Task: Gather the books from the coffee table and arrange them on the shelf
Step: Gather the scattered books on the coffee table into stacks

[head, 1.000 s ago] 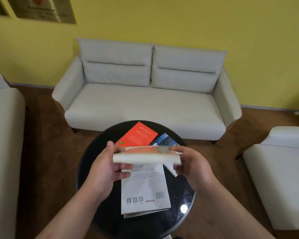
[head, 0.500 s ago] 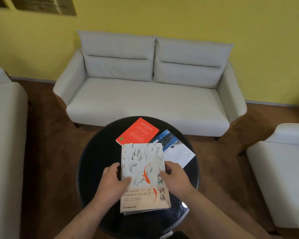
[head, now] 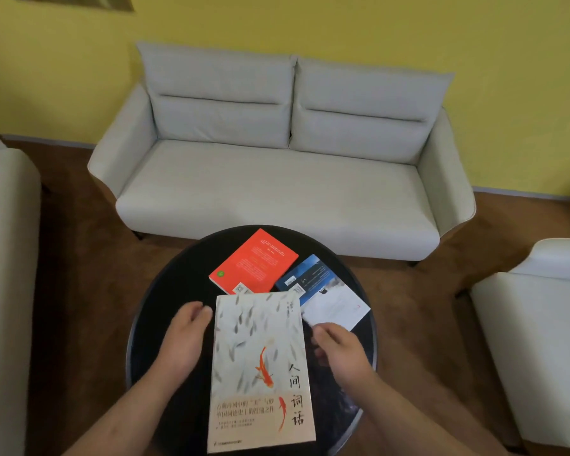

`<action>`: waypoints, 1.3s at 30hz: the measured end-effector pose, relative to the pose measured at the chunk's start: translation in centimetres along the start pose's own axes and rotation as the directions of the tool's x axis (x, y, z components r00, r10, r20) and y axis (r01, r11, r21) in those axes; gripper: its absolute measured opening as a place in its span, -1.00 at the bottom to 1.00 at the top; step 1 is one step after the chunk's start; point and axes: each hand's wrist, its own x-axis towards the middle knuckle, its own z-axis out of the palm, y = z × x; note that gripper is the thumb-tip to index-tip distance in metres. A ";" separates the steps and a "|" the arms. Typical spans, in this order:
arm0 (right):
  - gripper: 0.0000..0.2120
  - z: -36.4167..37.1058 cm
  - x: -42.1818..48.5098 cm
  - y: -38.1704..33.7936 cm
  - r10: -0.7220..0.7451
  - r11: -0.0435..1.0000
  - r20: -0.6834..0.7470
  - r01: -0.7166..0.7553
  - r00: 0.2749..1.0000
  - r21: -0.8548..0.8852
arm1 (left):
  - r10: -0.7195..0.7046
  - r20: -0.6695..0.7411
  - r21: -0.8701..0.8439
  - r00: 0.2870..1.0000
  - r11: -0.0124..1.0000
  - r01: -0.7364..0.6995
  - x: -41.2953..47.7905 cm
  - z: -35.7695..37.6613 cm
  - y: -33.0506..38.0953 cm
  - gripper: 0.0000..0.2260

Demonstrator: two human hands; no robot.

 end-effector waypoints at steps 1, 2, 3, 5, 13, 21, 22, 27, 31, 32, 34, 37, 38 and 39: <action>-0.86 -0.7 1.4 0.0 0.015 0.999 -0.031 -0.016 0.999 -0.029 | -0.023 -0.021 -0.012 1.000 1.000 0.022 2.0 -0.1 0.3 -0.61; -0.86 -1.4 3.0 0.1 0.022 0.996 -0.055 -0.026 0.998 -0.089 | -0.037 -0.023 -0.006 0.999 0.999 0.037 4.0 0.0 0.5 -0.63; -0.79 -2.1 4.7 0.3 0.024 0.981 -0.070 -0.037 0.997 -0.190 | -0.029 -0.010 0.040 1.000 0.999 0.029 6.0 0.2 0.7 -0.66; -0.62 -3.4 7.9 0.6 0.038 0.909 -0.075 -0.066 0.996 -0.412 | 0.023 0.041 0.211 0.999 0.977 -0.031 9.5 0.8 1.0 -0.75; -0.47 -5.9 15.1 3.3 0.125 0.563 -0.025 -0.092 0.992 -0.821 | 0.135 0.164 0.543 0.977 0.815 -0.204 17.9 4.6 0.4 -0.91; -0.23 -5.4 16.4 5.7 0.221 0.661 -0.265 -0.344 0.939 -0.667 | -0.031 0.042 0.726 0.999 0.688 -0.009 20.0 6.4 0.9 -0.39; -0.18 -5.3 16.5 5.9 0.254 0.645 -0.272 -0.372 0.928 -0.668 | -0.068 0.045 0.711 0.997 0.703 0.016 20.1 6.3 1.0 -0.39; -0.10 -4.3 15.5 7.8 0.343 0.736 -0.254 -0.426 0.905 -0.525 | -0.176 0.089 0.683 0.980 0.727 0.068 20.0 6.6 0.2 -0.56; -0.02 -1.4 14.5 7.0 0.410 0.657 -0.352 -0.540 0.842 -0.526 | -0.166 0.134 0.480 0.977 0.873 0.083 19.1 6.5 0.1 -0.77; -0.03 -0.7 14.4 7.0 0.422 0.666 -0.376 -0.564 0.825 -0.488 | -0.166 0.152 0.376 0.974 0.921 0.098 19.0 6.4 0.1 -0.79; -0.05 -0.2 14.3 6.9 0.445 0.711 -0.394 -0.585 0.804 -0.389 | -0.172 0.180 0.232 0.969 0.964 0.128 18.6 5.9 -0.1 -0.75; -0.15 -1.0 14.3 6.8 0.493 0.770 -0.337 -0.583 0.802 -0.261 | -0.127 0.159 0.126 0.979 0.986 0.107 17.4 5.7 -0.6 -0.76; -0.24 -1.4 14.1 6.8 0.494 0.805 -0.297 -0.559 0.817 -0.198 | -0.106 0.141 0.107 0.984 0.990 0.091 16.9 5.7 -0.6 -0.78; -0.34 -1.8 13.9 6.9 0.482 0.847 -0.244 -0.519 0.842 -0.115 | -0.069 0.120 0.095 0.990 0.994 0.058 16.4 5.5 -0.5 -0.80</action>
